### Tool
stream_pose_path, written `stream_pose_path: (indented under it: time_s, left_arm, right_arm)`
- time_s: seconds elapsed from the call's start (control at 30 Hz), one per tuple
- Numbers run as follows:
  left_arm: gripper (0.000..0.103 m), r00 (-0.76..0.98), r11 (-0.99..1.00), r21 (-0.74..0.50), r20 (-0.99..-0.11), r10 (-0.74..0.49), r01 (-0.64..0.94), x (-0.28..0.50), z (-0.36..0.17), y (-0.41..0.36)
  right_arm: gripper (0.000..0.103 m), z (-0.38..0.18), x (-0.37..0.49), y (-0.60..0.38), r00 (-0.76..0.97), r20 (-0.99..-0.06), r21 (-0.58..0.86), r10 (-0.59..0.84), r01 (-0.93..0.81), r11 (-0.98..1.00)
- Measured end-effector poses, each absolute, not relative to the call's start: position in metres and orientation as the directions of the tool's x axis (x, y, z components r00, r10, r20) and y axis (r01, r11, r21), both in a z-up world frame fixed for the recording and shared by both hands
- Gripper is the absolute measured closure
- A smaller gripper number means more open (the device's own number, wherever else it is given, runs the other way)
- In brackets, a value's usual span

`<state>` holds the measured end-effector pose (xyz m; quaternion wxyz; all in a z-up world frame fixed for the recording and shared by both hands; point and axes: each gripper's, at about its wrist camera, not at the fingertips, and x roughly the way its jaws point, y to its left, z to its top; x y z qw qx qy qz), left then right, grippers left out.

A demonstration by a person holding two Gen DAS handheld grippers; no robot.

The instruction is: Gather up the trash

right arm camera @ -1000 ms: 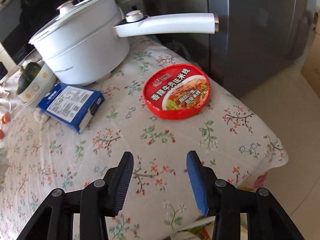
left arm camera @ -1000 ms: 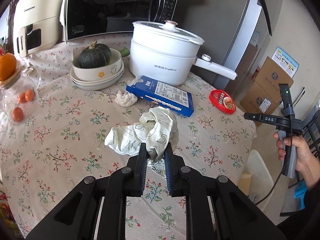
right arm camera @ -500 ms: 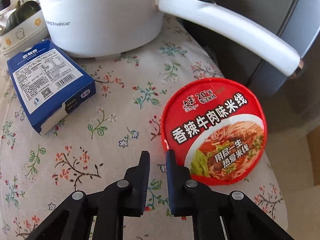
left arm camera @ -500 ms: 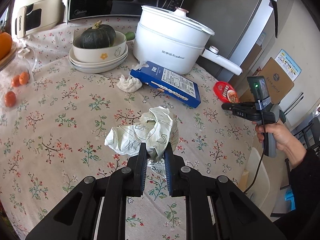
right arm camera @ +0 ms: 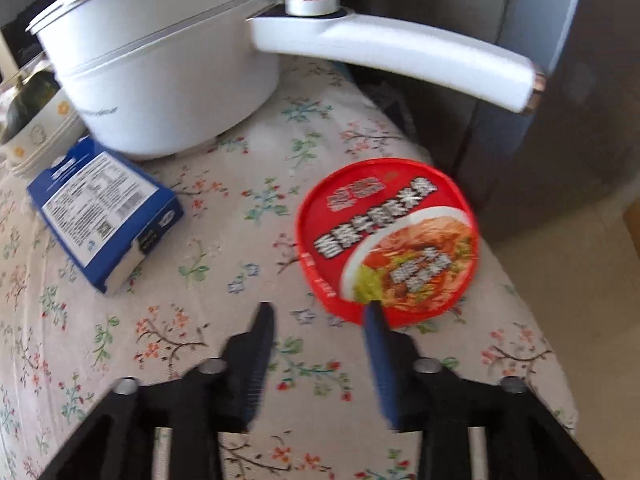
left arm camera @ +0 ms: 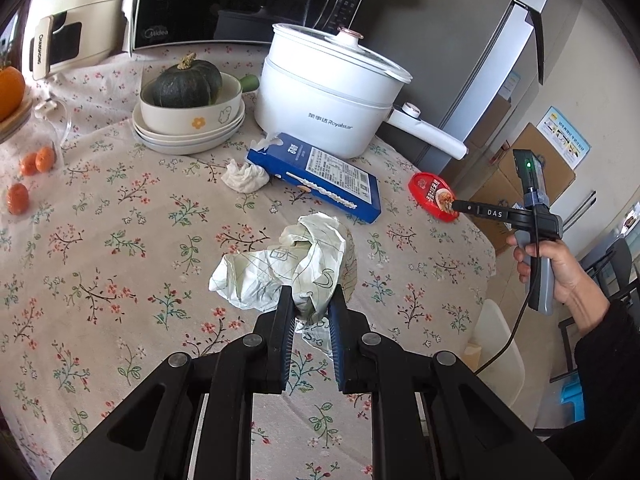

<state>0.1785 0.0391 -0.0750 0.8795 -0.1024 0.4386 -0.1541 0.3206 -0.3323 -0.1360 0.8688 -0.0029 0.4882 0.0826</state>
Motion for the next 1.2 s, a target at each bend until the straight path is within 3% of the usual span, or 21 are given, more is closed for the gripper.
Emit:
stream_pose_path:
  time_s: [0.23,0.43,0.63,0.7,0.77,1.2]
  left_arm:
    - [0.086,0.603,0.939,-0.289,-0.721,-0.341,0.186,0.181,-0.071,0.038]
    - [0.086,0.585,0.947,-0.261,-0.744,-0.321,0.187,0.186,-0.083,0.03]
    - [0.086,0.558,0.951,-0.247,-0.77,-0.308,0.184,0.191,-0.092,0.024]
    - [0.086,0.555,0.951,-0.244,-0.772,-0.309,0.19,0.191,-0.093,0.022]
    - [0.086,0.554,0.95,-0.244,-0.772,-0.313,0.197,0.19,-0.093,0.021]
    - [0.086,0.578,0.951,-0.227,-0.756,-0.307,0.209,0.178,-0.082,0.019]
  right_arm:
    - [0.045,-0.138,0.352,-0.385,0.546,-0.83,0.113,0.112,-0.031,0.993]
    - [0.051,-0.157,0.392,-0.398,0.555,-0.813,0.175,0.177,-0.058,0.983]
    - [0.069,-0.166,0.414,-0.4,0.567,-0.791,0.228,0.229,-0.075,0.971]
    - [0.091,-0.167,0.413,-0.397,0.572,-0.78,0.242,0.253,-0.098,0.965]
    - [0.098,-0.165,0.408,-0.392,0.579,-0.774,0.229,0.257,-0.123,0.966]
    - [0.098,-0.153,0.32,-0.29,0.418,-0.827,0.19,0.375,-0.419,0.888]
